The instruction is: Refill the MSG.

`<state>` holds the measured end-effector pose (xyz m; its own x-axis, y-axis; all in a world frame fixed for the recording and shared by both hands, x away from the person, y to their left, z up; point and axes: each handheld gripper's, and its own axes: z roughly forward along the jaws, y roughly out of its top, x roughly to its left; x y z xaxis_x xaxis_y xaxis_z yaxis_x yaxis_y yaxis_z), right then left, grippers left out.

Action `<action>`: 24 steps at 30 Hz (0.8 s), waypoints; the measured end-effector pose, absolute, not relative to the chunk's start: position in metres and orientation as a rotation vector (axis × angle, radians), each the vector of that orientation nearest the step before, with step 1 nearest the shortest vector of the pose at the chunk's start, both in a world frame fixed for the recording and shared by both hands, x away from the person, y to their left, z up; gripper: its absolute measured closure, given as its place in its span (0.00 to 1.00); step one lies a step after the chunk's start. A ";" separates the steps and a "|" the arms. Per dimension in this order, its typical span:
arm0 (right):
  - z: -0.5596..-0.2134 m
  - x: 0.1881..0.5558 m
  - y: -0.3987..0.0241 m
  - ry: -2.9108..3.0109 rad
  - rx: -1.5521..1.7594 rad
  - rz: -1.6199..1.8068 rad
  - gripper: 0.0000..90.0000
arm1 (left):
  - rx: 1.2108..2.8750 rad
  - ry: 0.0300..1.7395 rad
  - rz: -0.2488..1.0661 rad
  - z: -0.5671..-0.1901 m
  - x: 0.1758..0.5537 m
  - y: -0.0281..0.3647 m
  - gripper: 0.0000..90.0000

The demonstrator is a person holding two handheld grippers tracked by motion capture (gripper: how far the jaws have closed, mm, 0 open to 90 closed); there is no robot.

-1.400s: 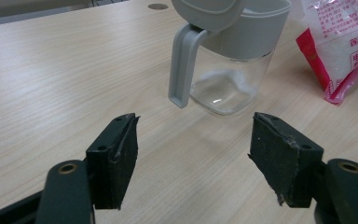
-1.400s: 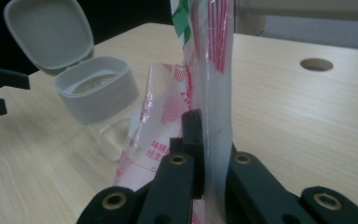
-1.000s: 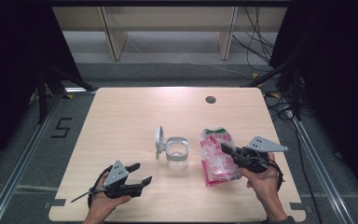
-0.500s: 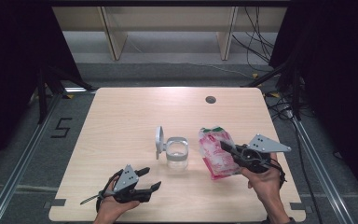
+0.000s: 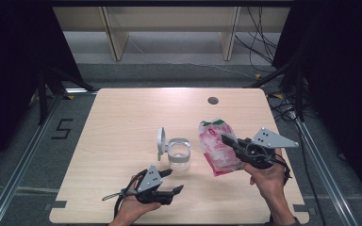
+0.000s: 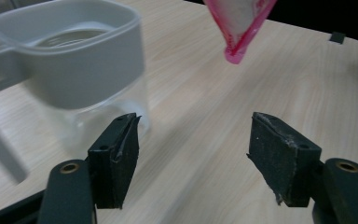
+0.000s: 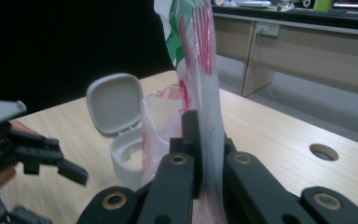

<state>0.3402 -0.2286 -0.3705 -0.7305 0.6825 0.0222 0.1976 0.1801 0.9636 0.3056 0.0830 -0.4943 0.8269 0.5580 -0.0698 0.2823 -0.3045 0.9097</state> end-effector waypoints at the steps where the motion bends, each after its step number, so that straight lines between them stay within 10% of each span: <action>1: -0.369 0.342 -0.228 2.034 0.782 1.570 1.00 | 1.908 0.621 0.304 -0.495 0.307 0.078 0.36; 24: -0.351 0.331 -0.198 2.062 0.706 1.636 1.00 | 1.912 0.584 0.354 -0.497 0.314 0.016 0.35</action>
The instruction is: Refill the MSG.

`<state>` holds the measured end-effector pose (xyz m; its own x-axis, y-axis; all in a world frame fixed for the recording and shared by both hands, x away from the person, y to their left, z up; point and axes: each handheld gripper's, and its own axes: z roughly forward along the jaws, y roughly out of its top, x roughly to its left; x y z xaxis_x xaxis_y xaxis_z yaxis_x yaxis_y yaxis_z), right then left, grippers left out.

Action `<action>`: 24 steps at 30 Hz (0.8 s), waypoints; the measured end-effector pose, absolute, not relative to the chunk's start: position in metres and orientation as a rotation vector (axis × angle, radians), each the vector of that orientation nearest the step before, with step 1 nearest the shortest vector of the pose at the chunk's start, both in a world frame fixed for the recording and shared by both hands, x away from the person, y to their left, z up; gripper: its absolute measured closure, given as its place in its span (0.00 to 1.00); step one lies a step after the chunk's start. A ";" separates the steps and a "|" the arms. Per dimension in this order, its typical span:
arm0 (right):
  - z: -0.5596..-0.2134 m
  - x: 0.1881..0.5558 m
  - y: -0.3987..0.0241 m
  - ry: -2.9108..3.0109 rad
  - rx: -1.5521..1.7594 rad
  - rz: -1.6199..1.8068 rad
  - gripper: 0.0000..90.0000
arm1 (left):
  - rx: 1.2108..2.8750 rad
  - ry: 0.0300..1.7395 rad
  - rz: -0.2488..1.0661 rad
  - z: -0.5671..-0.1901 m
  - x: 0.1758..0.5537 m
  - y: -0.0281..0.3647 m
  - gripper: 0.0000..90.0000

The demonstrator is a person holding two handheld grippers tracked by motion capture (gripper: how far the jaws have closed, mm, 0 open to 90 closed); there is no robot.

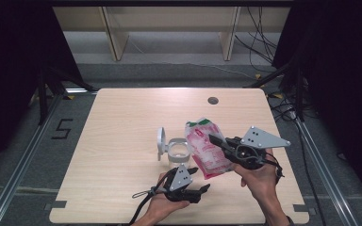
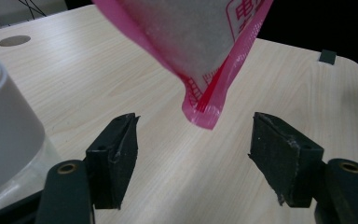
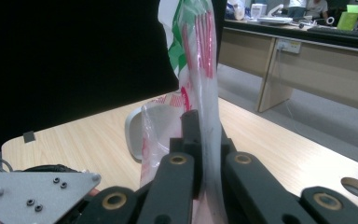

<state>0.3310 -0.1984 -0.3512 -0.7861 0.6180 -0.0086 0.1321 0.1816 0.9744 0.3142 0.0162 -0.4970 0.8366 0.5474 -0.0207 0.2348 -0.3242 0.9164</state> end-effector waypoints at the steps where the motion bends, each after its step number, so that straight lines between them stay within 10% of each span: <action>1: -0.351 0.331 -0.198 2.062 0.706 1.636 1.00 | 1.909 0.588 0.351 -0.497 0.314 0.015 0.35; 10: -0.351 0.329 -0.192 2.068 0.672 1.659 1.00 | 1.888 0.573 0.353 -0.492 0.315 0.007 0.42; 24: -0.346 0.338 -0.195 2.030 0.691 1.626 1.00 | 1.846 0.537 0.441 -0.489 0.321 0.001 0.80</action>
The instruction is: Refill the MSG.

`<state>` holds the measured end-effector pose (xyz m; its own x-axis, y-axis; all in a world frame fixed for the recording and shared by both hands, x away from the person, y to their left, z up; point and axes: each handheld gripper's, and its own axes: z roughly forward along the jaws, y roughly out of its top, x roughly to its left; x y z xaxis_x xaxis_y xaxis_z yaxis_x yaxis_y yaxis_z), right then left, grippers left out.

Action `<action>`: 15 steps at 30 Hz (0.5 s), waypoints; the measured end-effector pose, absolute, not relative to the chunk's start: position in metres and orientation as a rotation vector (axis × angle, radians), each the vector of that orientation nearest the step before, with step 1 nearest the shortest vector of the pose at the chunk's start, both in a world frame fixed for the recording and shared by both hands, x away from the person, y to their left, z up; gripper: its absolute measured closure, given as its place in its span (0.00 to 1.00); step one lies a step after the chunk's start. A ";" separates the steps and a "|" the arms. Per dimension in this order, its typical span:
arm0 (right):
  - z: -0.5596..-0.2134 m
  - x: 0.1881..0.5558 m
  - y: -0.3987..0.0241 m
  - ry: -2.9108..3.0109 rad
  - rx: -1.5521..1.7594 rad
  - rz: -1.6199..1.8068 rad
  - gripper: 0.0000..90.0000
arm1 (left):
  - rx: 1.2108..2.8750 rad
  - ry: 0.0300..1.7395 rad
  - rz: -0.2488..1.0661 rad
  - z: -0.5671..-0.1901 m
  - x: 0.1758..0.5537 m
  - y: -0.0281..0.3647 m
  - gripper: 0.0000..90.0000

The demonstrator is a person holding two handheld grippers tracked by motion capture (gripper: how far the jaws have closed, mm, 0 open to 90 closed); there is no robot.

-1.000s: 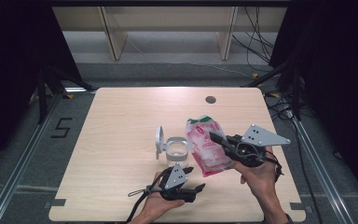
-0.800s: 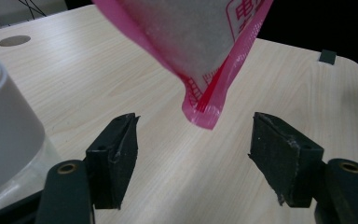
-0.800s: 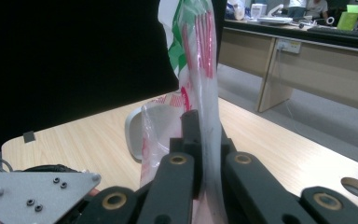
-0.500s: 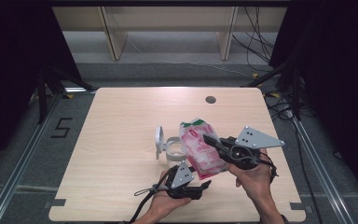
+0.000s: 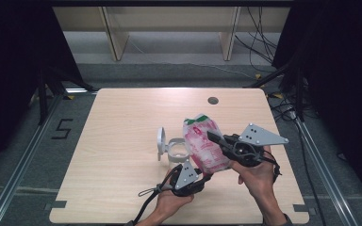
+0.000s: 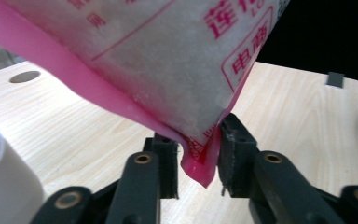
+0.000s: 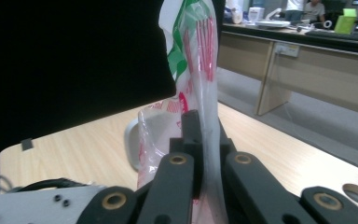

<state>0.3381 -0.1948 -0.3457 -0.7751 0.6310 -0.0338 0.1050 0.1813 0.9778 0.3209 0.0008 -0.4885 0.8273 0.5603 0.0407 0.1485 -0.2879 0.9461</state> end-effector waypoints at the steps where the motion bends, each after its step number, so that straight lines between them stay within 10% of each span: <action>1: -0.346 0.342 -0.193 2.023 0.703 1.627 1.00 | 1.852 0.539 0.469 -0.488 0.319 0.000 0.83; 15: -0.346 0.358 -0.183 2.070 0.742 1.602 1.00 | 1.832 0.608 0.537 -0.495 0.315 -0.010 0.86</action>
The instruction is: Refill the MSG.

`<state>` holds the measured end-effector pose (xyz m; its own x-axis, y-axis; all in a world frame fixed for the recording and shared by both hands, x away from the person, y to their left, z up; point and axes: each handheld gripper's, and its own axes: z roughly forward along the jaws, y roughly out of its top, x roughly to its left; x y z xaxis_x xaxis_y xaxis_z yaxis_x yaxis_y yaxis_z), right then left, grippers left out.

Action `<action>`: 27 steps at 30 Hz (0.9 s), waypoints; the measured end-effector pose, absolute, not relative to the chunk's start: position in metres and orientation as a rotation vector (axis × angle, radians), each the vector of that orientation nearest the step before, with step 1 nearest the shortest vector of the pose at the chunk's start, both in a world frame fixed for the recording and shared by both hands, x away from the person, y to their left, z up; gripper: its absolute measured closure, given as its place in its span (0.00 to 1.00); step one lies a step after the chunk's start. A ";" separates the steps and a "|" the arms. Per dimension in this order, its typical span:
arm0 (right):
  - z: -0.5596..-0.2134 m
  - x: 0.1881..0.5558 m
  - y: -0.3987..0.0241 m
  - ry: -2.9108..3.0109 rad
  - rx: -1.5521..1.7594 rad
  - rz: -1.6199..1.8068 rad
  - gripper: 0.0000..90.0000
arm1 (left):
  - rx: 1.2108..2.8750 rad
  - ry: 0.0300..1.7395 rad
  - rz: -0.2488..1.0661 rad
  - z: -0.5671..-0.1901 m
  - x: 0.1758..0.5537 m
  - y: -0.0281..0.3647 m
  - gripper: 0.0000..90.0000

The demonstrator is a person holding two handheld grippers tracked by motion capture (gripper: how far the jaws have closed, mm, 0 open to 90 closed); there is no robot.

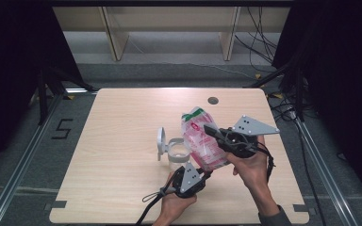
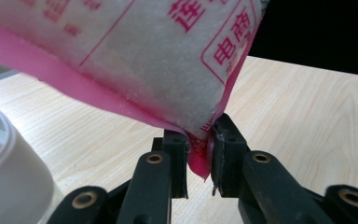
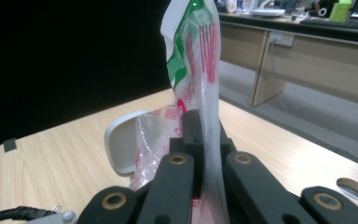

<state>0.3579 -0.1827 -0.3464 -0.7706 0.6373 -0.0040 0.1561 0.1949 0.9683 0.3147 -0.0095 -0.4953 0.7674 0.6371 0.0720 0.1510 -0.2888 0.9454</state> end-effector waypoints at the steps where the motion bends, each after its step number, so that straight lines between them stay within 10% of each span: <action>1: -0.347 0.358 -0.182 2.077 0.751 1.589 1.00 | 1.819 0.614 0.541 -0.497 0.314 -0.011 0.86; 27: -0.344 0.373 -0.164 2.145 0.764 1.521 1.00 | 1.726 0.665 0.496 -0.500 0.312 -0.028 0.86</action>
<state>0.3734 -0.1636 -0.3441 -0.7703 0.6376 -0.0095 0.2021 0.2583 0.9447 0.3115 -0.0275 -0.5000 0.7489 0.6625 -0.0144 0.1745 -0.1762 0.9688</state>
